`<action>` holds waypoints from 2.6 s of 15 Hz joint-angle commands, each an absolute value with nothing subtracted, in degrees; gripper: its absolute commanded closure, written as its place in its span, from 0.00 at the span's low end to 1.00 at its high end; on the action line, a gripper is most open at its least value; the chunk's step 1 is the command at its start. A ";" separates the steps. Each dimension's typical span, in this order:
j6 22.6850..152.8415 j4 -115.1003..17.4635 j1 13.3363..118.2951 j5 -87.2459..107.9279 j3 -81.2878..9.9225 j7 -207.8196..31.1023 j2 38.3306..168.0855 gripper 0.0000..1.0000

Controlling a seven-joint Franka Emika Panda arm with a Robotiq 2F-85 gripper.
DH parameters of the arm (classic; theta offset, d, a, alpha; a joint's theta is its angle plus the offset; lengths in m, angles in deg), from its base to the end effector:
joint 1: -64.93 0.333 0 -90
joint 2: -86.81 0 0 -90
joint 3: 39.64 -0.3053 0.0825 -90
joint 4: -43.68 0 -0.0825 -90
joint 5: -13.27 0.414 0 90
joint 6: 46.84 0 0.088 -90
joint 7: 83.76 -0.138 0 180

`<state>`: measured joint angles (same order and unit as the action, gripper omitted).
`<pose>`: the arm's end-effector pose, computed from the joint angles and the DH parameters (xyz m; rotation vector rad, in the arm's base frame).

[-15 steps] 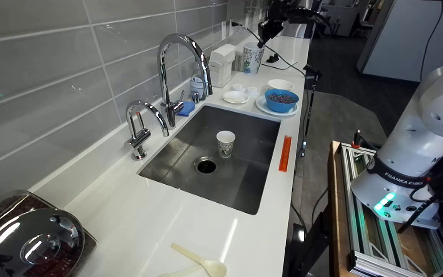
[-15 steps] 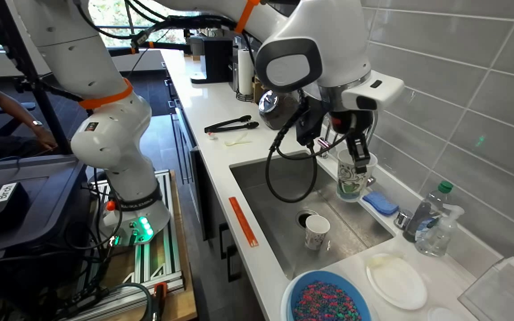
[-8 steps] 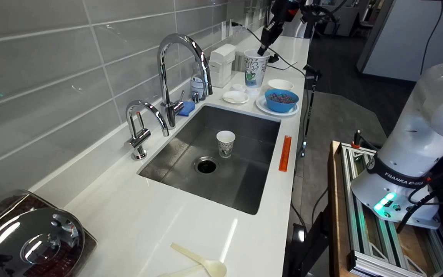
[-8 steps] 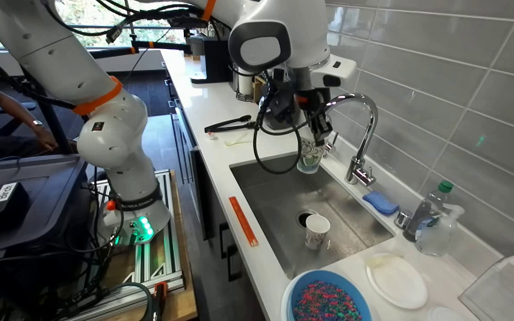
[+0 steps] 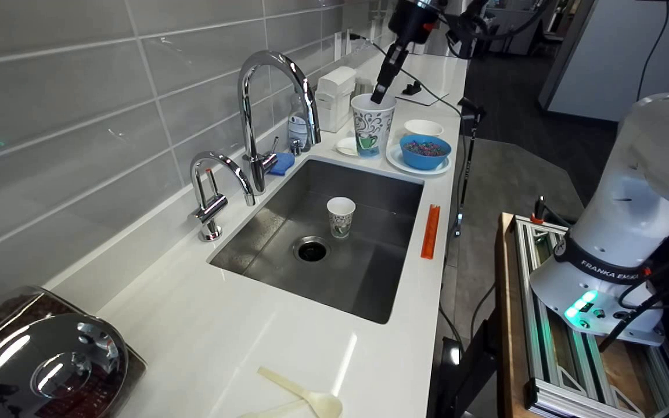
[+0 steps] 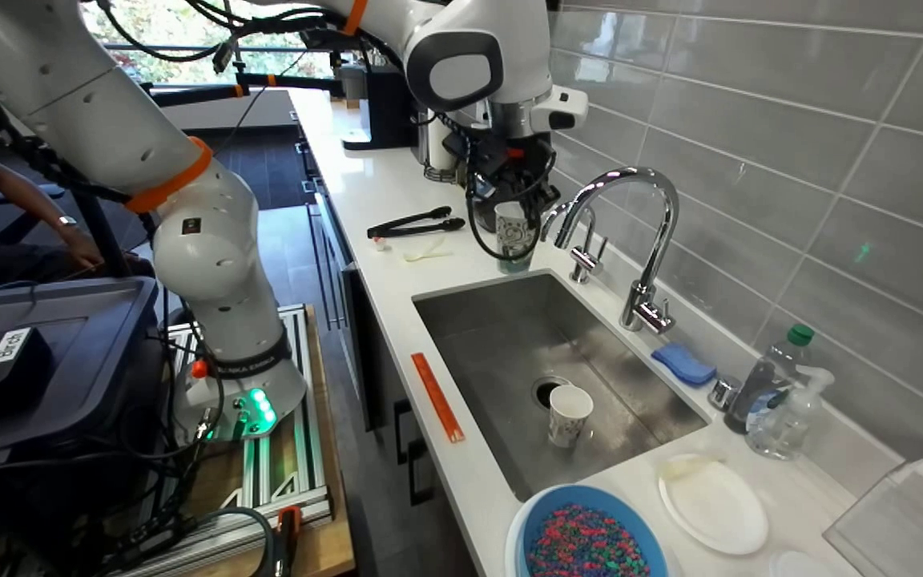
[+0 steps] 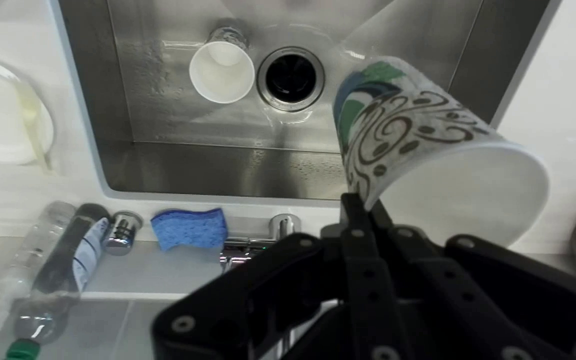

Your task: Move the coffee cup on the right to the left side of the counter.

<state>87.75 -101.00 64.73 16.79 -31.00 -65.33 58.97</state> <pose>0.4585 -0.0672 0.4214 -3.0469 -0.2096 -0.4975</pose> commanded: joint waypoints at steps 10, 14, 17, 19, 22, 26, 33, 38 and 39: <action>87.76 -100.65 69.58 16.87 -36.05 -67.42 61.34 0.97; 88.21 -100.72 71.15 17.70 -36.70 -66.40 62.10 0.99; 88.67 -100.87 73.97 18.64 -38.18 -65.04 63.44 0.99; 89.05 -100.80 76.00 19.48 -38.93 -63.96 64.89 0.99; 89.97 -100.41 78.66 21.10 -40.05 -62.07 67.86 0.99; 95.67 -99.47 80.63 23.57 -41.32 -60.23 73.04 0.99; 105.34 -93.61 81.48 30.60 -43.72 -57.48 83.73 0.99; 108.45 -89.44 79.79 30.89 -47.15 -58.12 90.18 0.99; 108.30 -88.54 79.36 30.63 -47.76 -58.20 91.35 0.99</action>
<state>107.22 -91.71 80.98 29.86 -45.51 -58.94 87.06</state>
